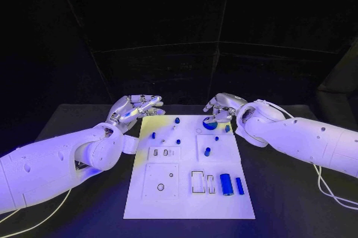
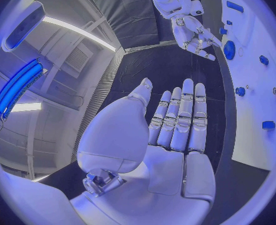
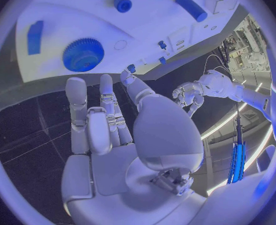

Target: Assemble the parts on the task board

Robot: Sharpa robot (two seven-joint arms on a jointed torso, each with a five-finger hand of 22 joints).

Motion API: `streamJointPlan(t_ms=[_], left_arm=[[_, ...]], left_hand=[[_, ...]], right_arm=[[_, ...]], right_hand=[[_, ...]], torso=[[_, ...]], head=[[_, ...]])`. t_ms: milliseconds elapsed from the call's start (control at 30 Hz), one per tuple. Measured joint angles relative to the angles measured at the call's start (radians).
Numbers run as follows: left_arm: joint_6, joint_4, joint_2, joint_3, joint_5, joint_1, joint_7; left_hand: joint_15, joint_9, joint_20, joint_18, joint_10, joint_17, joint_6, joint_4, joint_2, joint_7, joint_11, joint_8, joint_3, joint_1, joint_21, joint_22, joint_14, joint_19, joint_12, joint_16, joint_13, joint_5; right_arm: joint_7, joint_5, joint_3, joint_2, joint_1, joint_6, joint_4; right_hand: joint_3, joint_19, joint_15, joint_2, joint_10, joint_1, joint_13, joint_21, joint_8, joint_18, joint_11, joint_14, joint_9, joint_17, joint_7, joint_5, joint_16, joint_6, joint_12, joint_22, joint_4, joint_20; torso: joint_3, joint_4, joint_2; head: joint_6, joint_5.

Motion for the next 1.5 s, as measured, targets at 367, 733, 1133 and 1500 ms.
streamJointPlan(t_ms=[367,733,1133,1500], left_arm=[[0.007,-0.005,0.005,0.0,0.0,0.0,-0.004],[0.012,-0.014,0.011,0.0,-0.001,0.0,-0.006],[0.015,-0.018,0.014,0.0,-0.006,0.0,-0.007],[0.016,-0.021,0.013,0.0,-0.009,0.0,-0.007]], left_hand=[[0.0,0.0,0.0,0.0,0.0,0.0,0.0,-0.003,0.0,0.0,0.0,0.0,0.003,0.0,0.0,-0.001,0.0,0.0,0.0,0.0,0.0,0.0],[0.0,0.0,0.0,0.0,0.0,0.0,0.0,-0.003,0.0,0.0,0.0,0.0,0.003,0.0,0.0,-0.001,0.0,0.0,0.0,0.0,0.0,0.0],[0.0,0.0,0.0,0.0,0.0,0.0,0.0,-0.003,0.0,0.0,0.0,0.0,0.003,0.0,0.0,-0.001,0.0,0.0,0.0,0.0,0.0,0.0],[0.0,0.0,0.0,0.0,0.0,0.0,0.0,-0.003,0.0,0.0,0.0,-0.004,0.003,0.0,0.0,-0.002,0.0,0.0,0.0,0.0,0.0,0.0]], right_arm=[[-0.057,0.065,0.001,-0.023,0.0,0.074,-0.01],[-0.075,0.068,0.001,0.026,0.0,0.125,-0.073],[-0.078,0.043,0.001,0.067,0.0,0.168,-0.121],[-0.078,0.019,0.002,0.077,0.001,0.184,-0.137]], right_hand=[[-0.15,0.027,0.012,0.028,0.004,0.052,0.753,0.057,0.02,-0.016,0.022,0.004,0.001,0.13,0.019,0.006,0.068,-0.038,0.698,0.081,0.112,0.015],[-0.153,0.031,0.015,0.04,0.007,0.071,0.785,0.066,0.025,-0.016,0.025,0.0,0.001,0.13,0.025,0.01,0.077,-0.047,0.718,0.096,0.115,0.018],[-0.155,0.035,0.015,0.056,0.022,0.087,0.82,0.075,0.035,-0.016,0.025,0.0,0.001,0.13,0.024,0.015,0.082,-0.048,0.745,0.106,0.117,0.022],[-0.155,0.035,0.015,0.063,0.032,0.095,0.84,0.081,0.052,-0.016,0.022,0.0,0.004,0.13,0.021,0.019,0.086,-0.04,0.761,0.113,0.117,0.022]], torso=[[0.0018,-0.0028,0.0],[0.0002,-0.0022,0.001],[-0.0002,-0.0015,0.001],[0.0,-0.0022,0.0]], head=[[-0.001,-0.005],[-0.007,-0.004],[-0.012,0.002],[-0.014,-0.001]])
